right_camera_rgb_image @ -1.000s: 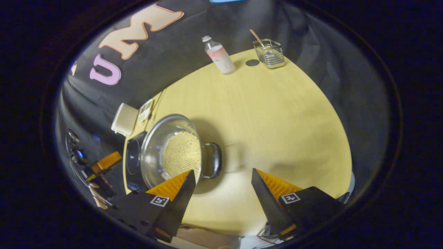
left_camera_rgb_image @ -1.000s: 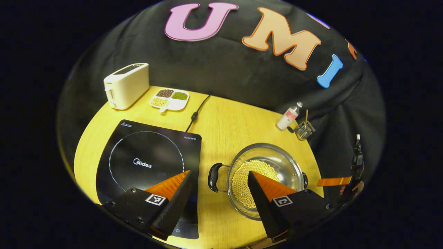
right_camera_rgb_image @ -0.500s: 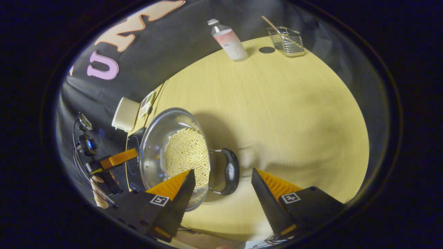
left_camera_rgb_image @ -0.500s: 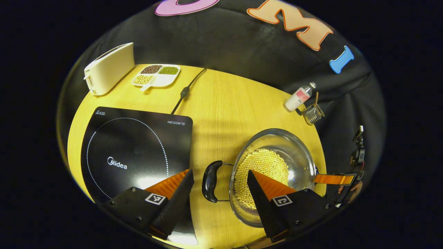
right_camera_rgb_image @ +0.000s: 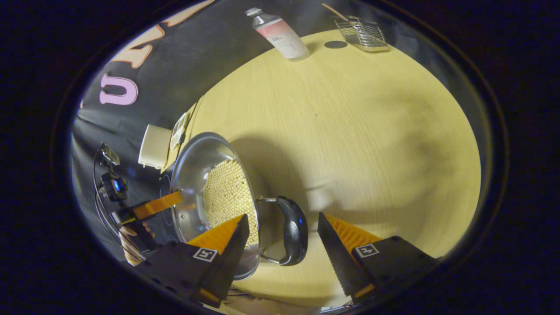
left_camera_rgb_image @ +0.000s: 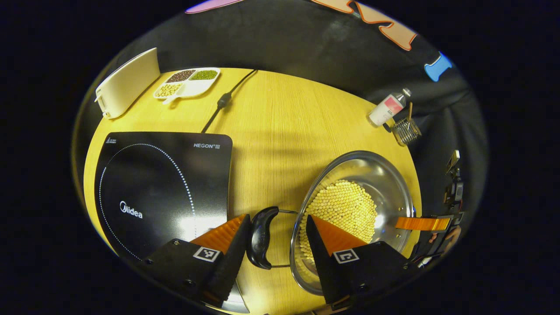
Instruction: First push the handle of the pot to place it horizontally, then grasp the pot with both hands and set it on the induction cooktop.
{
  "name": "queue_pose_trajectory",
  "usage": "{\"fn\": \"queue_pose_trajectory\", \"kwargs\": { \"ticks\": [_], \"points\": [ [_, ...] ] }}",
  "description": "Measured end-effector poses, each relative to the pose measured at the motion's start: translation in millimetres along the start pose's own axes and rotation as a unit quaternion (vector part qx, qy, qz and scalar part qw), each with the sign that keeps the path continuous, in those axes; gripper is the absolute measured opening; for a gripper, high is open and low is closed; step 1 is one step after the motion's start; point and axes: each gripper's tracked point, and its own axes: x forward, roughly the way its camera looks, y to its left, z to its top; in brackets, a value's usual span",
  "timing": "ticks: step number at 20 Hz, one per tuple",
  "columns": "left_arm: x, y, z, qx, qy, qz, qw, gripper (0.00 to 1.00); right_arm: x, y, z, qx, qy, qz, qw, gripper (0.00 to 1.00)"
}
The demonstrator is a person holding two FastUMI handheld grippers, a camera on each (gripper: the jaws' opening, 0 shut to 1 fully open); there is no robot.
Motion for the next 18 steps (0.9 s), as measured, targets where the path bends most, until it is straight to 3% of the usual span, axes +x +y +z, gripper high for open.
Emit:
{"fn": "queue_pose_trajectory", "kwargs": {
  "ticks": [1,2,4,7,8,12,13,14,15,16,17,18],
  "points": [
    [3.9,1.5,-1.9,0.002,0.006,0.006,1.000,0.79,2.9,-0.6,-1.0,0.001,0.003,0.000,1.000,0.98],
    [6.0,4.5,-3.0,0.005,0.010,0.012,1.000,0.84,5.3,-0.3,-1.3,0.002,0.005,0.001,1.000,0.98],
    [7.2,6.5,-2.0,0.009,0.011,0.015,1.000,0.70,8.3,-1.6,-2.8,0.005,0.010,0.000,1.000,0.71],
    [7.6,8.5,-4.0,0.020,0.021,0.017,0.999,0.70,9.5,2.1,-7.0,0.014,0.018,0.007,1.000,0.50],
    [9.0,9.3,-6.5,0.022,0.028,0.020,0.999,0.67,10.3,1.0,-5.5,0.014,0.016,0.001,1.000,0.57],
    [7.9,6.7,-10.7,-0.009,0.030,0.027,0.999,0.64,7.3,-5.7,-2.1,0.019,0.001,-0.023,1.000,0.47],
    [8.0,4.5,-12.9,-0.014,0.031,0.025,0.999,0.64,5.8,-8.8,-2.8,0.017,-0.002,-0.033,0.999,0.54],
    [7.1,2.4,-16.6,-0.017,0.034,0.026,0.999,0.63,3.0,-11.5,-4.8,0.015,0.001,-0.037,0.999,0.48],
    [6.3,-0.8,-21.4,-0.015,0.039,0.027,0.999,0.63,-1.1,-13.3,-8.5,0.015,0.003,-0.040,0.999,0.54],
    [0.0,-4.4,-25.8,-0.011,0.041,0.027,0.999,0.63,-5.2,-15.2,-11.3,0.014,0.005,-0.042,0.999,0.48],
    [-4.7,-7.2,-30.4,-0.007,0.042,0.026,0.999,0.63,-10.9,-15.4,-15.7,0.013,0.005,-0.044,0.999,0.48],
    [-9.2,-9.0,-34.0,-0.005,0.043,0.025,0.999,0.63,-15.8,-15.2,-18.5,0.014,0.004,-0.044,0.999,0.54]
  ]
}}
